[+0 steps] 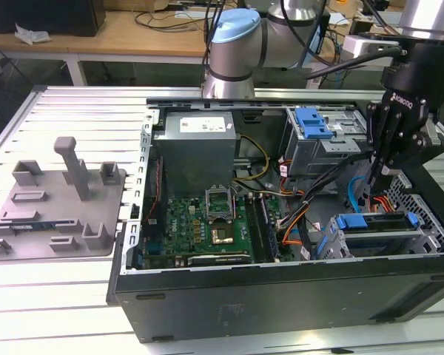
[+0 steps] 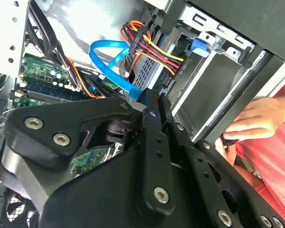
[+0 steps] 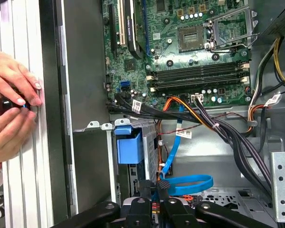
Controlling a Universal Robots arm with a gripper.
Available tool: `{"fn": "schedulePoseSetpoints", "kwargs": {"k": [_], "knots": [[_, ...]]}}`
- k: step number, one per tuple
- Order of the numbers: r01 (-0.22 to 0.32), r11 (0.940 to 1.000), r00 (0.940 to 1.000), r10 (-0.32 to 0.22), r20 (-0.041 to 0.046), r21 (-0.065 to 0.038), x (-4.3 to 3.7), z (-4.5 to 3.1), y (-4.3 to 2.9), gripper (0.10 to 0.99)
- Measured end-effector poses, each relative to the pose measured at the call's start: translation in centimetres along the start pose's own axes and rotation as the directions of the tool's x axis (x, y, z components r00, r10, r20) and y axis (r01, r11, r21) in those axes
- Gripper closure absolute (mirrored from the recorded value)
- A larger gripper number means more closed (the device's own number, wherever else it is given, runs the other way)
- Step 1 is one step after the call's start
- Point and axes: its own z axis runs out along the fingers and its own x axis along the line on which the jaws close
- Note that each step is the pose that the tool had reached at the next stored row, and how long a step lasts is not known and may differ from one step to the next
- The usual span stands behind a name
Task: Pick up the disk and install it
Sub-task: 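Insert the second disk wire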
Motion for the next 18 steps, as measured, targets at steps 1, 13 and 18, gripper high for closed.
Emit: {"fn": "schedulePoseSetpoints", "kwargs": {"k": [1,13,18], "knots": [[0.000,1.0000,1.0000,0.000,0.0000,0.000,0.00,0.00,0.00,0.925],[-0.006,0.9997,0.9934,0.003,0.1148,0.022,2.77,0.75,-0.10,0.925],[-0.007,0.9996,0.9893,0.003,0.1460,0.026,3.96,1.09,0.02,0.925]]}}
